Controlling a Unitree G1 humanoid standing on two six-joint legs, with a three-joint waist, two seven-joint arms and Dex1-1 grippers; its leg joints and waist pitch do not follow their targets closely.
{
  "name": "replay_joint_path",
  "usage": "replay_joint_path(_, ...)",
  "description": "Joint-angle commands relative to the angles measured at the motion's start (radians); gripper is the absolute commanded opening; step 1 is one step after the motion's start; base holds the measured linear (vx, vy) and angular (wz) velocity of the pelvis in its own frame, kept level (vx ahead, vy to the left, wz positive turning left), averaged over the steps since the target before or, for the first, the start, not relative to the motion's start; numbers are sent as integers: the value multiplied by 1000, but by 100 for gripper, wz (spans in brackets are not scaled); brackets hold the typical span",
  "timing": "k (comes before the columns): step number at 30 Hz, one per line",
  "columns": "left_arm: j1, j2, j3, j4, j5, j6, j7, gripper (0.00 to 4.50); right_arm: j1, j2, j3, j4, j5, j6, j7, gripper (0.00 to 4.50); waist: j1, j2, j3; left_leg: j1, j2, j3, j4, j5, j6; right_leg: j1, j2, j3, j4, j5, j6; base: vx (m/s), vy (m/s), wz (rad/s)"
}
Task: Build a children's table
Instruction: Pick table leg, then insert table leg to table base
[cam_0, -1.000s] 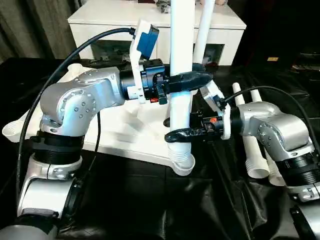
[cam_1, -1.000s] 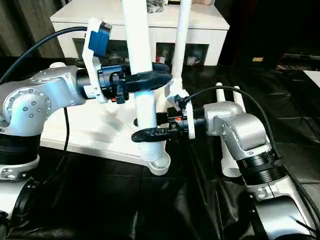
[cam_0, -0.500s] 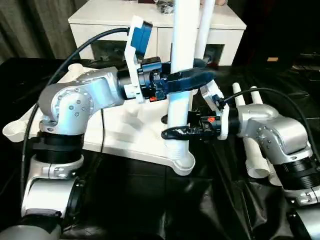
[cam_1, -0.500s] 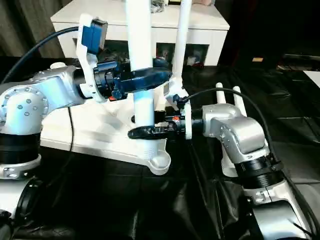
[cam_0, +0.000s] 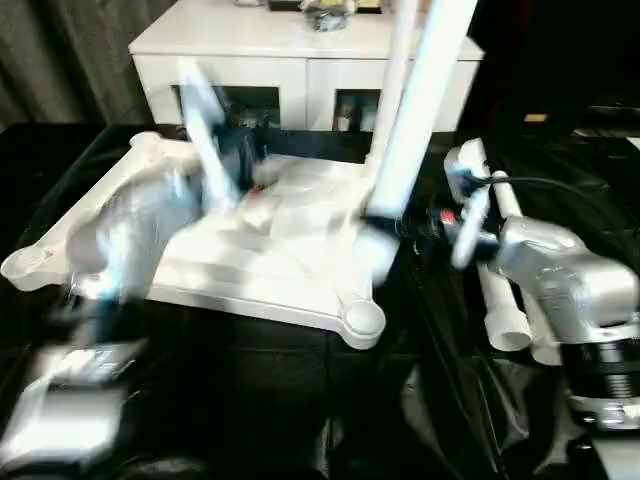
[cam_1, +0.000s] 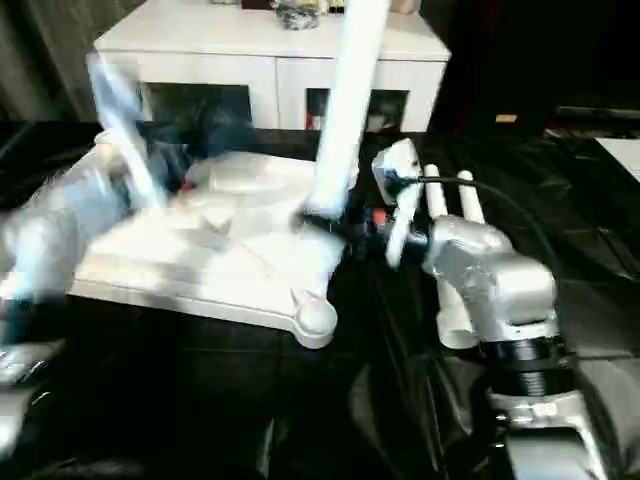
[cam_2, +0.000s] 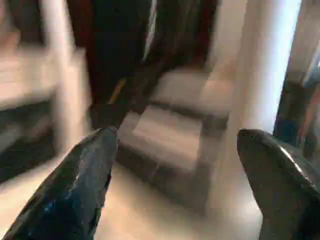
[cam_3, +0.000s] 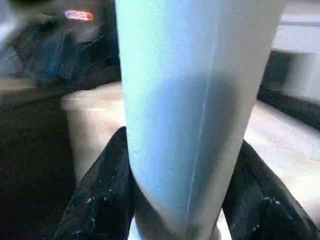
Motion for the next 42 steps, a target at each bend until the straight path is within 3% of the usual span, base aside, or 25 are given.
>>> replay_joint_path(1, 27, 23, -94, 26, 111, -112, -84, 424, 29, 24, -13, 13, -49, -73, -74, 184, -1, 18, -81, 32, 75, -35, -83, -180, -74, 36, -94, 51, -79, -95, -190, 0, 0, 0)
replay_joint_path(2, 34, 32, -117, 44, 131, -145, -120, 396, 38, 25, -8, 13, -57, -79, -86, 184, -2, 18, -83, 34, 75, -32, -83, -180, -77, 36, -92, 51, -73, -70, -197, 0, 0, 0)
replay_joint_path(5, 41, 44, -167, 91, 173, -208, -195, 386, 70, 32, -13, -2, -51, -61, -111, 184, 3, 24, -85, 34, 75, -32, -83, -167, -73, 36, -89, 48, -62, 26, -229, 0, 0, 0)
replay_joint_path(9, 38, 35, -215, 154, 182, -241, -280, 349, 124, 36, -12, -46, -29, -42, -85, 184, 2, 23, -77, 32, 75, -31, -88, -236, -67, 40, -96, 51, -70, -38, -245, 0, 0, 0)
replay_joint_path(15, 18, -2, -254, 263, 232, -319, -325, 303, 184, 35, 4, -96, -16, -37, -70, 184, -4, 24, -78, 28, 77, -34, -88, -235, -53, 43, -101, 53, -74, -74, -249, 0, 0, 0)
replay_joint_path(16, -3, -12, -272, 332, 276, -378, -330, 295, 203, 28, 17, -121, -9, -32, -60, 184, -5, 33, -79, 28, 76, -35, -87, -236, -51, 43, -100, 53, -76, -74, -250, 0, 0, 0)
replay_joint_path(18, -21, -17, -286, 385, 310, -425, -328, 274, 218, 24, 26, -140, -9, -31, -55, 184, -10, 32, -79, 29, 75, -34, -86, -236, -42, 45, -99, 55, -80, -66, -240, 0, 0, 0)
replay_joint_path(20, -40, -16, -303, 433, 340, -468, -326, 267, 235, 24, 26, -161, -11, -28, -55, 184, -13, 39, -81, 28, 78, -37, -86, -228, -41, 46, -102, 54, -74, -50, -252, 0, 0, 0)
replay_joint_path(22, -49, -13, -313, 451, 357, -490, -328, 237, 245, 21, 26, -172, -12, -27, -52, 184, -16, 36, -80, 25, 77, -36, -86, -225, -34, 46, -101, 54, -76, -44, -258, 0, 0, 0)
replay_joint_path(29, -77, -4, -326, 521, 405, -544, -366, 192, 255, 12, 31, -182, -14, -25, -51, 184, -15, 41, -77, 28, 78, -33, -85, -235, -26, 40, -101, 55, -81, -88, -265, 0, 0, 0)
replay_joint_path(42, -75, -11, -332, 582, 449, -595, -374, 98, 246, 14, 42, -176, -15, -30, -47, 184, -13, 40, -77, 29, 82, -34, -89, -255, -35, 38, -105, 56, -79, -94, -267, 0, 0, 0)
